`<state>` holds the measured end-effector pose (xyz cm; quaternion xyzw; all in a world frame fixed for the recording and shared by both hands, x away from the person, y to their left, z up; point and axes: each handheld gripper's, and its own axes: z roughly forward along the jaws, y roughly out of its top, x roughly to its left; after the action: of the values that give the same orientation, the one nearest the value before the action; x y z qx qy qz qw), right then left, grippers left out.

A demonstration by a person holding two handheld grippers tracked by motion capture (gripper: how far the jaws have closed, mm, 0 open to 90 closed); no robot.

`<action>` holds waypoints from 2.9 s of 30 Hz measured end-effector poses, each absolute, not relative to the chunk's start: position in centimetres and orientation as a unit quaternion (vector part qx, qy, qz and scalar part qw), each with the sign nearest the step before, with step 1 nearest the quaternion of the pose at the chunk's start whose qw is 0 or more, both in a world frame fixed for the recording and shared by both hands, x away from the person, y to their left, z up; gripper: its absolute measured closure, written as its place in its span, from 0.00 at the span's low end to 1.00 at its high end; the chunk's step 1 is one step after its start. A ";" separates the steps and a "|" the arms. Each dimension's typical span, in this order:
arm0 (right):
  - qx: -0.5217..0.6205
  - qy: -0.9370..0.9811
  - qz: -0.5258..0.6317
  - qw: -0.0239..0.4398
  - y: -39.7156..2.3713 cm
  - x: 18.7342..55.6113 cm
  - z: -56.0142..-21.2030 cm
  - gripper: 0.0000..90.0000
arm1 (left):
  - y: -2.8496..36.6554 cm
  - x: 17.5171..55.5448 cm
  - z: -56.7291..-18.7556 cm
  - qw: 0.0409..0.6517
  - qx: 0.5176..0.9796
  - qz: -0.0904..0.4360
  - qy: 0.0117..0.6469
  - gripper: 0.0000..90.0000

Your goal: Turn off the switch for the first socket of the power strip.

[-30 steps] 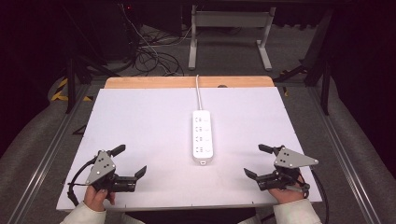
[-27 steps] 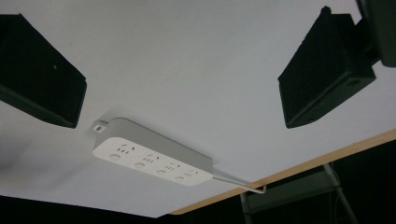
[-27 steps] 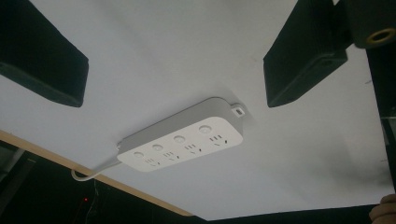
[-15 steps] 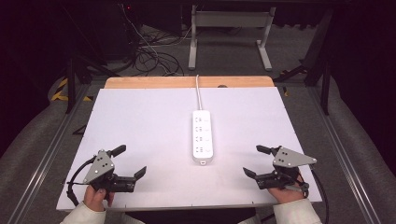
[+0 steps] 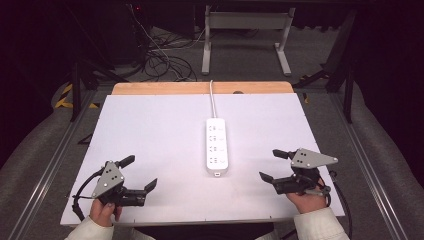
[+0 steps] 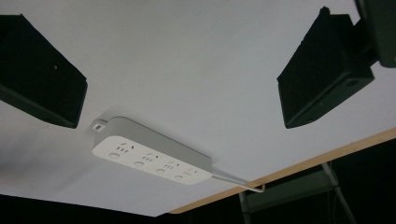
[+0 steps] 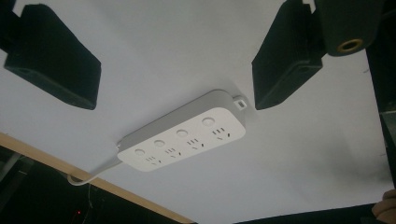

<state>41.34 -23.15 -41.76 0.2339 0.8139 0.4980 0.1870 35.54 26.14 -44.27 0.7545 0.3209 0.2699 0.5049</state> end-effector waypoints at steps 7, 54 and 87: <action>0.229 0.822 0.491 0.177 -22.6 42.4 -40.8 0.20 | 26.1 35.6 -44.3 0.504 0.754 0.271 0.322 0.02; 0.221 0.842 0.466 0.160 -16.7 48.7 -35.9 0.54 | 26.2 35.6 -44.2 0.507 0.754 0.269 0.319 0.02; 0.269 0.862 0.411 0.126 -12.6 56.4 -38.2 1.00 | 26.3 35.7 -44.3 0.505 0.755 0.267 0.323 0.02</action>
<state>56.37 -12.61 -38.16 0.2691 0.8620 0.4109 0.1255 35.71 26.33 -44.27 0.7549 0.3229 0.2666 0.5047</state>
